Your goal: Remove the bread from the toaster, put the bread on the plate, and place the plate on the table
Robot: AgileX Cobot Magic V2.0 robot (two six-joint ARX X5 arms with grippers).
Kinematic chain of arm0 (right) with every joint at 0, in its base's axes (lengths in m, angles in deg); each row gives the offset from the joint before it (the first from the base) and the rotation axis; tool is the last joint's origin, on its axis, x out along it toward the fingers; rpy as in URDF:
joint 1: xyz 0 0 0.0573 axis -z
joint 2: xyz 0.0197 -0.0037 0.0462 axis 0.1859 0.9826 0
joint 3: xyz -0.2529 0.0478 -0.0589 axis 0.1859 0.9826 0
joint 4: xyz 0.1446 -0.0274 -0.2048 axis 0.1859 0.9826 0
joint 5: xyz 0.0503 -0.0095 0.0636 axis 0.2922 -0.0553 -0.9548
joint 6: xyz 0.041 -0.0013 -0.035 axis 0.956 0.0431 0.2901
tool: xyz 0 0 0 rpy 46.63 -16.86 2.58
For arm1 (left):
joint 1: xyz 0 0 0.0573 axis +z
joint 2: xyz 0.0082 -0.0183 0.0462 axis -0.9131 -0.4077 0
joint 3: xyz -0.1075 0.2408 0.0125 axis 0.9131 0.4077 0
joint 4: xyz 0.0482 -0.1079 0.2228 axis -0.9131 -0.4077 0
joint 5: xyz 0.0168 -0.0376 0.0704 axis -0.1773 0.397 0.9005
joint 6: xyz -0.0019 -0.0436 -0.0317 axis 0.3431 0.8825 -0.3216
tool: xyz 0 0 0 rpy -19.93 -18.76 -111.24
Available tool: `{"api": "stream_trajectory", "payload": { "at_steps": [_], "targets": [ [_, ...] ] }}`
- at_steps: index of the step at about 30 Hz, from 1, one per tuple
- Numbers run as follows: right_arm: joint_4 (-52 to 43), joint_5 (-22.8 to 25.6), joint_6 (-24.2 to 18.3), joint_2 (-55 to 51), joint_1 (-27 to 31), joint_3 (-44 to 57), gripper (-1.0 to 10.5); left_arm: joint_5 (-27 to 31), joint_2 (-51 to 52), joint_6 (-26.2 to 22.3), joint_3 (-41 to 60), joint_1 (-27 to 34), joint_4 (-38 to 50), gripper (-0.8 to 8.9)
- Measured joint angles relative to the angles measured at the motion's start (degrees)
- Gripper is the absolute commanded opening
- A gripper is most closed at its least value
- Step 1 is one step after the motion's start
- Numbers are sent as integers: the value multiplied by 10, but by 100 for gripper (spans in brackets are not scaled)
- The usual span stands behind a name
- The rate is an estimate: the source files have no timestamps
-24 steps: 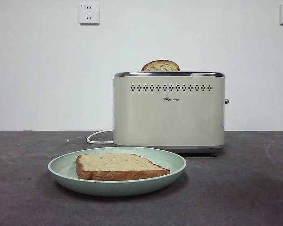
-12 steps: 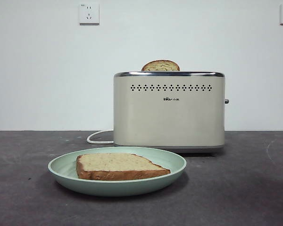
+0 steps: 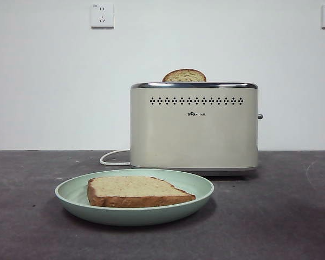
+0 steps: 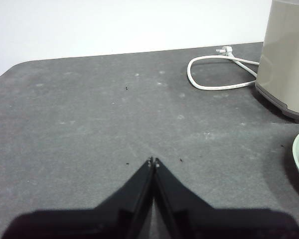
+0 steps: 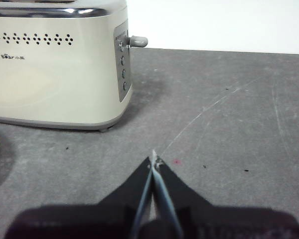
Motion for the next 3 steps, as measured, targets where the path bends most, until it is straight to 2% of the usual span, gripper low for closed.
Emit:
{"api": "stream_trajectory", "payload": {
  "at_steps": [3],
  "targets": [
    [0,0,0,0,0,0,1,0,0,0,0,0,0,-3]
  ]
}}
